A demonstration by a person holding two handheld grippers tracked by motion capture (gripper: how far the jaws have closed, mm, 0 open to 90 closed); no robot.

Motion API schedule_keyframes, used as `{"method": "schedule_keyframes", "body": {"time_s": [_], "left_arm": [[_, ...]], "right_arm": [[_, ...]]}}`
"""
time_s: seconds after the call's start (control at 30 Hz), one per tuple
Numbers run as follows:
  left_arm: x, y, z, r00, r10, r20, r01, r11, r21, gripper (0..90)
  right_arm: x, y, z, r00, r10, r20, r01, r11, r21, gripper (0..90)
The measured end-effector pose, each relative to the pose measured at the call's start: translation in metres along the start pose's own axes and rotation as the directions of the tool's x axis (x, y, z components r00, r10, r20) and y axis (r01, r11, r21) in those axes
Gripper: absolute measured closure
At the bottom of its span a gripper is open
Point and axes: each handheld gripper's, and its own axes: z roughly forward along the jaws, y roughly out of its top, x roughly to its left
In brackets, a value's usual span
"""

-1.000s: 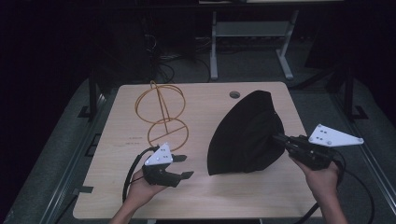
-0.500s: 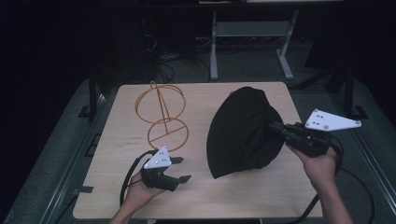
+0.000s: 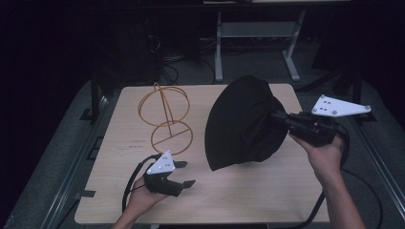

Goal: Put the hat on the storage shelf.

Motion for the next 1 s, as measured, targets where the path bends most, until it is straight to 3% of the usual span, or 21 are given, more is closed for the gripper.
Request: {"method": "schedule_keyframes", "body": {"time_s": [0.43,0.77,1.0], "left_arm": [[-0.004,0.0,0.006,0.9996,0.013,0.027,-0.013,0.9999,0.002,31.0],[-0.009,0.001,0.012,0.9977,0.057,0.038,-0.057,0.9981,0.022,29.5],[-0.01,0.0,0.014,0.9974,0.056,0.046,-0.057,0.9981,0.022,28.8]], "right_arm": [[0.003,0.04,0.021,0.9989,-0.026,-0.04,0.026,0.9996,-0.008,87.6],[0.006,0.062,0.043,0.997,-0.028,-0.072,0.028,0.9996,-0.009,87.6],[0.006,0.073,0.056,0.9957,-0.024,-0.09,0.022,0.9996,-0.015,87.6]]}}
